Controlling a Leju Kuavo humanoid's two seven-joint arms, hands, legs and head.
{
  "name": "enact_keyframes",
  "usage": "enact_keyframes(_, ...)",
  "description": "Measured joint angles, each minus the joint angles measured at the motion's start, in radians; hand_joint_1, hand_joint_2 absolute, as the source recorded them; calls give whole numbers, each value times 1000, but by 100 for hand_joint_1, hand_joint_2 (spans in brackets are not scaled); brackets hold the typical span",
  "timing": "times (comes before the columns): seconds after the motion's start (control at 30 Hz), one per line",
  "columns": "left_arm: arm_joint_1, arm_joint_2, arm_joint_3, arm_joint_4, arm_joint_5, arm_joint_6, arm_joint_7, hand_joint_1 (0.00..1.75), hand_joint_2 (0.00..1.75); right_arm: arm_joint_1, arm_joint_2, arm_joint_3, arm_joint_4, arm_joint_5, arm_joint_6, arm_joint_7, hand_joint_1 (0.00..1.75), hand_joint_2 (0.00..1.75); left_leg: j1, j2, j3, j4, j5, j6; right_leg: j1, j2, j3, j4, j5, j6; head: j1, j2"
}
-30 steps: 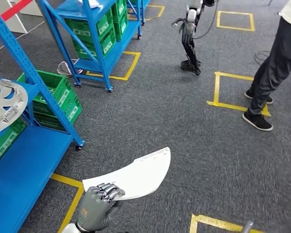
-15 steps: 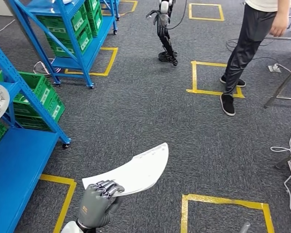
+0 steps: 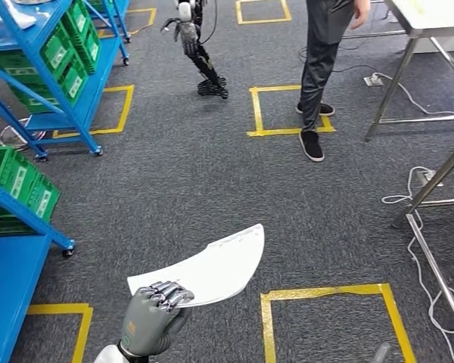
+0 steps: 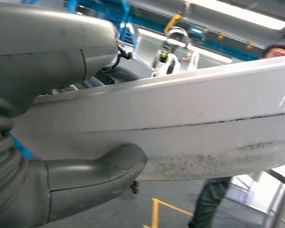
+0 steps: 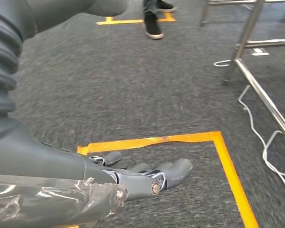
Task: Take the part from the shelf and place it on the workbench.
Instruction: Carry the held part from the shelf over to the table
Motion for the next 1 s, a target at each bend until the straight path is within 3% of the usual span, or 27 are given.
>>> enact_keyframes(0.03, 1, 0, 1, 0, -1, 0, -4, 175, 175, -1, 0, 0, 0, -3, -1, 0, 0, 175, -2, -10, -58, 83, -17, 4, 4, 12, 8, -1, -7, -6, -2, 0)
enact_keyframes(0.07, 3, -1, 3, 0, -1, 0, -8, 175, 175, 0, 0, 1, 0, -3, -1, 0, 0, 175, -5, -15, -115, 149, -8, 9, 8, 25, 18, -1, -16, -10, -3, 0)
enact_keyframes(0.1, 5, -1, 5, 0, -2, 0, -12, 175, 175, 1, -1, 1, 0, -3, -2, 0, 0, 175, -8, -18, -162, 191, 30, 15, 11, 38, 30, -1, -26, -13, -3, 0)
enact_keyframes(0.13, 6, -2, 7, 0, -3, 0, -18, 175, 175, 2, -1, 1, 0, -4, -3, 0, 0, 175, -12, -22, -197, 203, 100, 20, 13, 52, 45, -2, -38, -14, -3, 0)
enact_keyframes(0.2, 8, -4, 12, 0, -6, 0, -28, 175, 175, 3, -1, 2, 1, -5, -3, 0, 0, 175, -18, -43, -221, 149, 261, 29, 12, 79, 78, -5, -64, -12, -3, 0)
enact_keyframes(0.23, 11, -5, 14, 0, -7, 0, -32, 175, 175, 4, 0, 3, 2, -6, -3, 0, 0, 175, -20, -60, -207, 87, 294, 34, 11, 95, 95, -8, -78, -8, -5, 0)
enact_keyframes(0.27, 15, -6, 17, -1, -7, 0, -34, 175, 175, 3, 1, 5, 3, -10, -4, 0, 0, 175, -23, -75, -175, 13, 288, 38, 12, 110, 112, -14, -94, -4, -7, 0)
enact_keyframes(0.33, 15, -9, 21, -2, -8, 0, -36, 175, 175, 2, 1, 6, 5, -26, -5, 0, 0, 175, -26, -80, -112, -95, 217, 42, 15, 133, 145, -21, -106, 5, -13, -1)
enact_keyframes(0.37, 11, -12, 23, -3, -8, 0, -37, 175, 175, 2, 0, 7, 5, -38, -5, 0, 0, 175, -26, -75, -90, -116, 197, 45, 16, 137, 146, -12, -101, 9, -16, -1)
enact_keyframes(0.4, 7, -14, 23, -4, -8, 0, -37, 175, 175, 1, -1, 7, 5, -47, -4, 0, 0, 175, -25, -67, -77, -120, 182, 48, 17, 126, 136, 18, -85, 13, -15, -1)
enact_keyframes(0.47, 6, -17, 25, -4, -7, 0, -38, 175, 175, -1, -3, 7, 5, -56, -4, 0, 0, 175, -25, -53, -42, -124, 156, 59, 22, 74, 69, 137, -64, 18, -8, -1)
enact_keyframes(0.5, 8, -18, 26, -4, -7, 0, -38, 175, 175, -2, -3, 7, 5, -58, -4, 0, 0, 175, -26, -45, -23, -125, 139, 64, 25, 43, 23, 205, -74, 19, -2, -1)
enact_keyframes(0.57, 10, -18, 27, -4, -7, 0, -39, 175, 175, -1, -3, 7, 5, -59, -5, 0, 0, 175, -28, -28, 20, -125, 105, 69, 30, 15, -73, 289, -154, 21, 3, 0)
enact_keyframes(0.63, 10, -18, 28, -4, -7, 0, -41, 175, 175, 3, -4, 7, 5, -59, -5, 0, 0, 175, -29, -14, 69, -125, 67, 72, 33, 11, -135, 280, -237, 18, 6, 0)
enact_keyframes(0.67, 10, -18, 28, -4, -7, 0, -42, 175, 175, 4, -4, 7, 5, -59, -6, 0, 0, 175, -30, -7, 96, -125, 47, 72, 35, 8, -153, 248, -237, 14, 9, 0)
enact_keyframes(0.7, 11, -18, 28, -4, -7, 0, -42, 175, 175, 5, -5, 7, 5, -59, -6, 0, 0, 175, -32, 1, 120, -126, 26, 72, 39, -4, -167, 202, -185, 6, 11, 0)
enact_keyframes(0.77, 11, -17, 28, -2, -2, 0, -42, 175, 175, 5, -7, 7, 8, -59, -12, 0, 0, 175, -38, 16, 160, -117, -13, 69, 51, -38, -189, 100, 19, -14, 15, -1)
enact_keyframes(0.8, 12, -17, 27, 0, 5, 0, -42, 175, 175, 3, -7, 7, 10, -64, -15, 0, 0, 175, -40, 23, 167, -113, -27, 65, 56, -47, -196, 72, 103, -23, 14, -1)
enact_keyframes(0.83, 10, -16, 25, 1, 11, 0, -42, 175, 175, 0, -8, 7, 12, -71, -18, 0, 0, 175, -42, 28, 171, -108, -35, 60, 60, -45, -201, 59, 147, -29, 14, -1)
enact_keyframes(0.9, 5, -14, 20, 2, 21, 0, -41, 175, 175, -8, -10, 7, 12, -90, -21, 0, 0, 175, -43, 29, 165, -99, -34, 50, 56, -22, -197, 54, 145, -37, 14, 0)
enact_keyframes(1.0, 1, -12, 18, 2, 26, 0, -40, 175, 175, -12, -13, 7, 12, -99, -25, 0, 0, 175, -42, 12, 153, -71, -28, 42, 47, -6, -185, 36, 144, -40, 15, 0)
